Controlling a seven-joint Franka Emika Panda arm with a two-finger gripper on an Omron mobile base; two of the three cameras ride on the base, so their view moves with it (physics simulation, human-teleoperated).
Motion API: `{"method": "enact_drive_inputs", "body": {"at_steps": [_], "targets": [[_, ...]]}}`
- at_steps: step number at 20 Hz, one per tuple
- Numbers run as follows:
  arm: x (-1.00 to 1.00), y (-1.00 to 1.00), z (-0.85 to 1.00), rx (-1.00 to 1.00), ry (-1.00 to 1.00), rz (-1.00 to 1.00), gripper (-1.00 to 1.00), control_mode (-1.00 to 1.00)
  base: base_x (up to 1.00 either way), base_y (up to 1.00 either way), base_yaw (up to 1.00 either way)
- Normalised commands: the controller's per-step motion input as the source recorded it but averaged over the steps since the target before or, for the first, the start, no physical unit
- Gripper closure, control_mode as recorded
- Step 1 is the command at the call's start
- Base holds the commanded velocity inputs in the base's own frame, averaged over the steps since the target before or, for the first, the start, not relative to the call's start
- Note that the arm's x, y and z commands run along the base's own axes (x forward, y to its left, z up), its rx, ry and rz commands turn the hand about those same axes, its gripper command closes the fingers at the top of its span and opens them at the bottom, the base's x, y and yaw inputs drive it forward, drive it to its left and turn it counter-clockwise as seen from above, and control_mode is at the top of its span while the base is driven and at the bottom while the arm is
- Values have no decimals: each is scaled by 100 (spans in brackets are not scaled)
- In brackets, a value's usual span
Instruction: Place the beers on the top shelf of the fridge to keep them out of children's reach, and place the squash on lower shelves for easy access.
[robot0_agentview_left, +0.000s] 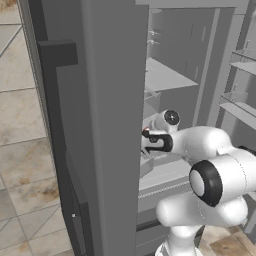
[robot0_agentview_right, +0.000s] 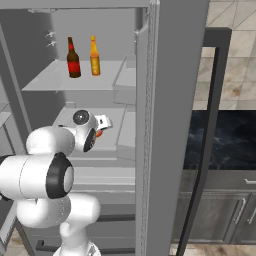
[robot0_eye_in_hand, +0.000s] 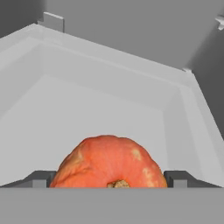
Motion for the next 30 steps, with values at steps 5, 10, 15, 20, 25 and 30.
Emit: {"method": "enact_drive_inputs", "body": {"at_steps": [5,10,15,20,25,30], "targets": [[52,9,-10,0,0,0,100,-100,0,0,0],[47,19,-9,0,0,0,-100,-100,0,0,0],[40,27,0,0,0,0,-100,-100,0,0,0],[7,22,0,0,0,0,-100,-100,0,0,0],[0,10,4,0,0,0,-100,-100,0,0,0],[0,0,32,0,3,-1,-100,-100,0,0,0]]}}
